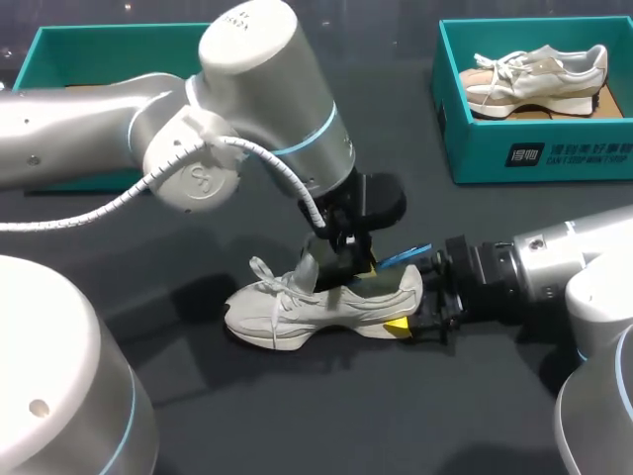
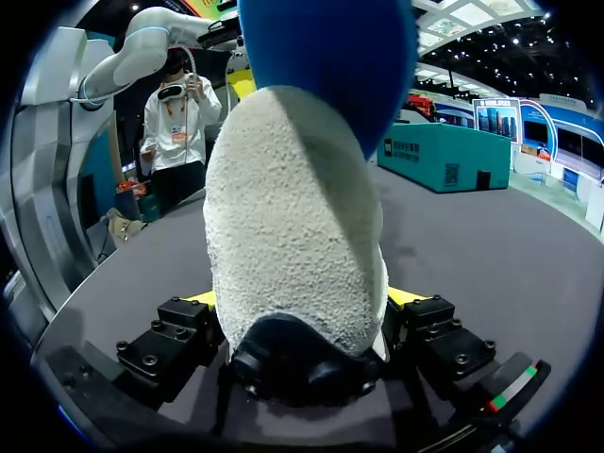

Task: Take the shoe out of the shoebox, open the shoe tongue, remove and reinsert the insole, then place the shoe into the shoebox

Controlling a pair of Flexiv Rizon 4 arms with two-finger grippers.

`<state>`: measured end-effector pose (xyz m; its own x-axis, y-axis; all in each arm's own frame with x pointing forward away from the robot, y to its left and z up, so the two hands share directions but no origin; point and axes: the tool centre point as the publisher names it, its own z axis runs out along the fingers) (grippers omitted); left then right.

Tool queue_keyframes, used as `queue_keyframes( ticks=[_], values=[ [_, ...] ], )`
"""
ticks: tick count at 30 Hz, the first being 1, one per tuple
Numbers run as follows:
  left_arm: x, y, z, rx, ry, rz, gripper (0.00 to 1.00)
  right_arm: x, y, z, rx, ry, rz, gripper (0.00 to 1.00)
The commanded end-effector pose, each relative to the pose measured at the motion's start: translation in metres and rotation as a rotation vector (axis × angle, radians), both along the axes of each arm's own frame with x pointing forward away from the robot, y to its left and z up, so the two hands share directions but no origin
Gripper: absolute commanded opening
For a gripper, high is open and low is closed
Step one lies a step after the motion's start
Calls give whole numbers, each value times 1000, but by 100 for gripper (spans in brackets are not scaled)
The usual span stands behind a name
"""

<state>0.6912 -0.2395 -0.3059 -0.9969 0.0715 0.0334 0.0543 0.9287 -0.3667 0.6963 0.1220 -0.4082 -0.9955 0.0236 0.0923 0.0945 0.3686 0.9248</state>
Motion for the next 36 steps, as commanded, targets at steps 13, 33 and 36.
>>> queue_keyframes(
  ticks=[13,33,36],
  values=[
    [-18,-2,2,-99,-152,113,64,-1,1,0,-4,0,-2,0],
    [0,-17,-13,-169,-208,212,63,-1,1,0,-4,0,-2,0],
    [3,-19,-15,-171,-202,213,60,-1,1,0,-4,0,-2,0]
  ],
)
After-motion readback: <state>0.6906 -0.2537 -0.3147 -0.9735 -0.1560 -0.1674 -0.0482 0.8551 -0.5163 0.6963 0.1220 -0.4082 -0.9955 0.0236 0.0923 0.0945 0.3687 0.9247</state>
